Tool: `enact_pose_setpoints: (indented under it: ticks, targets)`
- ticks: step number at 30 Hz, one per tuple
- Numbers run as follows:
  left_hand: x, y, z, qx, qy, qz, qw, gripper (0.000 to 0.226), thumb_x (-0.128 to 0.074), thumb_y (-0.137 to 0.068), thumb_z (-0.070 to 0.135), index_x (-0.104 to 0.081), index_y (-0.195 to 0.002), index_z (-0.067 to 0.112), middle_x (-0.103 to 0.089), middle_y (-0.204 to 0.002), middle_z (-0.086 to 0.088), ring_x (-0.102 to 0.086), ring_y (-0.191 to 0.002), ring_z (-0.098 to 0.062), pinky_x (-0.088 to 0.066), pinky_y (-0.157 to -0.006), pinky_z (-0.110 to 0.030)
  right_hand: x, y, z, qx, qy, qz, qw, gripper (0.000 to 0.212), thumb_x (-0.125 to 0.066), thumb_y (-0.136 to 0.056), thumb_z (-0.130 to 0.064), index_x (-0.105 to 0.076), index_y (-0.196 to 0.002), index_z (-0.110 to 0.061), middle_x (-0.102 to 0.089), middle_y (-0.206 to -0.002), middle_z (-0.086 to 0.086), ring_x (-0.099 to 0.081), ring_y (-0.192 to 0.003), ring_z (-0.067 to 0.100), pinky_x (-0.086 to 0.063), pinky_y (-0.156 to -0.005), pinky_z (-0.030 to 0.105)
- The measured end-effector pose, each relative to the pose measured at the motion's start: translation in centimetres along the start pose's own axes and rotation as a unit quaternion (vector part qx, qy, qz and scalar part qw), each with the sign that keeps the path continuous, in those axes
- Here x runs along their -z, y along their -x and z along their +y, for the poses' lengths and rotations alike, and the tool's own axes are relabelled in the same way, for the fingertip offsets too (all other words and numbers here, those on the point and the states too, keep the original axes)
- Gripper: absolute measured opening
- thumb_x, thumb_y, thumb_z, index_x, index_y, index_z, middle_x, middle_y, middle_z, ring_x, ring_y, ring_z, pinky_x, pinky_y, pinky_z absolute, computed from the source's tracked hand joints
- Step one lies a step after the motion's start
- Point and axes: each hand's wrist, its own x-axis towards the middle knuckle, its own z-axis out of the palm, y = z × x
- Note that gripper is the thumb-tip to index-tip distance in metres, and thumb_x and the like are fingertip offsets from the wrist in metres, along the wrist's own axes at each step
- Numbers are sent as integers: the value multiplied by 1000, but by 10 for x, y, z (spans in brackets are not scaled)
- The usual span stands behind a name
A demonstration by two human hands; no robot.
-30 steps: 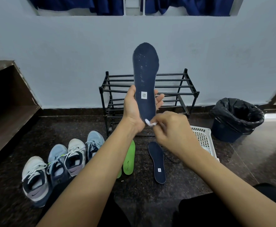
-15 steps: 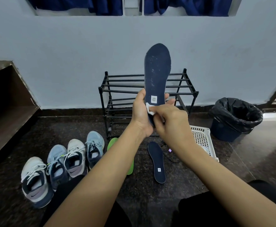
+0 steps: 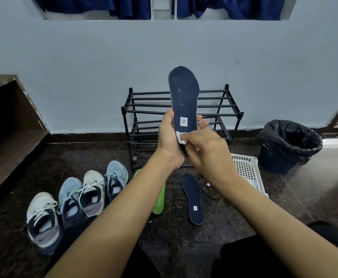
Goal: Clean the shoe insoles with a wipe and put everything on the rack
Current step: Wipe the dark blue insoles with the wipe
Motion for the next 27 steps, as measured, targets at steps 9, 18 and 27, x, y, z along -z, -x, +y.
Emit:
enact_pose_setpoints:
  ticks: [9, 18, 27]
  targets:
    - [1, -3, 0, 13, 44, -2, 999, 46, -36, -99, 41, -65, -100, 5, -64, -86, -11, -70, -80, -27, -59, -75, -33, 9, 4, -11, -57, -41, 11, 997, 24, -60, -71, -1, -75, -85, -13, -71, -74, 7, -64, -64, 25, -44, -63, 22]
    - [3, -2, -1, -5, 31, 5, 999, 58, -34, -100, 56, -68, -95, 8, -67, -84, -9, -70, -79, -25, -57, -78, -35, 5, 2, 1, -21, 9, -49, 999, 22, -52, -82, -19, -74, -85, -23, -67, -75, 7, -61, -69, 31, -50, -64, 39]
    - [-4, -1, -9, 37, 7, -26, 999, 66, -25, -101, 55, -70, -85, 9, -70, -79, -6, -70, -74, -20, -54, -76, -31, 13, -1, -2, -63, -4, 12, 998, 23, -57, -75, -5, -76, -85, -16, -71, -78, 6, -65, -77, 30, -52, -71, 35]
